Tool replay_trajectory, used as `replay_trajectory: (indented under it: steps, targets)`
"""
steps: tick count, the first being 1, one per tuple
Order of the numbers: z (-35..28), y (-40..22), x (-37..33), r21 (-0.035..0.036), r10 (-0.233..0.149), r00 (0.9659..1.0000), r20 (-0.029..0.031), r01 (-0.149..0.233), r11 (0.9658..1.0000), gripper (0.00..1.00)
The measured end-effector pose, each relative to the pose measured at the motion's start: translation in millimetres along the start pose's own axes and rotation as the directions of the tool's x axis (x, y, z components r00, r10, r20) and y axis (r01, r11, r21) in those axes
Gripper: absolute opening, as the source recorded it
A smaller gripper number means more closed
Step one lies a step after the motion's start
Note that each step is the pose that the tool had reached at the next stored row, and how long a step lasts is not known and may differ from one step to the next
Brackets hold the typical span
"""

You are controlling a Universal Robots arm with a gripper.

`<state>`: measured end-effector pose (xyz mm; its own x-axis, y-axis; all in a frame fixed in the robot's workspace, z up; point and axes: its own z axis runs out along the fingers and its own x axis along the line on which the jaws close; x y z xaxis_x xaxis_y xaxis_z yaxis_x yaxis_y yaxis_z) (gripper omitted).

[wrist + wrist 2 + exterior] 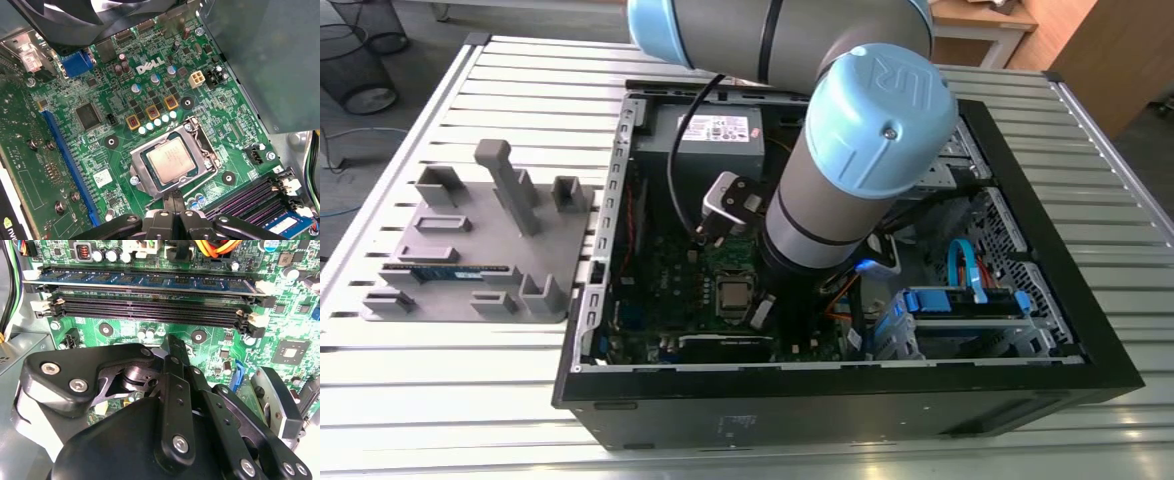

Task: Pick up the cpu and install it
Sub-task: 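Install the first cpu locking lever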

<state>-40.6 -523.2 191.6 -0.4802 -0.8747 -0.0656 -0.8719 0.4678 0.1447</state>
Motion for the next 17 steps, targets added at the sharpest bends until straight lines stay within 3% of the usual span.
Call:
replay_trajectory:
  steps: [9, 14, 17]
  targets:
    - [-11.4, 1.6, -0.8, -0.0001, 0.000, 1.0000, 0.0000, 0.000, 1.0000, 0.11]
    - [-11.6, 1.7, -1.0, -0.0001, 0.000, 1.0000, -0.0001, 0.000, 1.0000, 0.11]
    - [-11.4, 2.2, -1.9, 0.0012, 0.020, 0.9998, 0.0028, -0.020, 0.9998, 0.11]
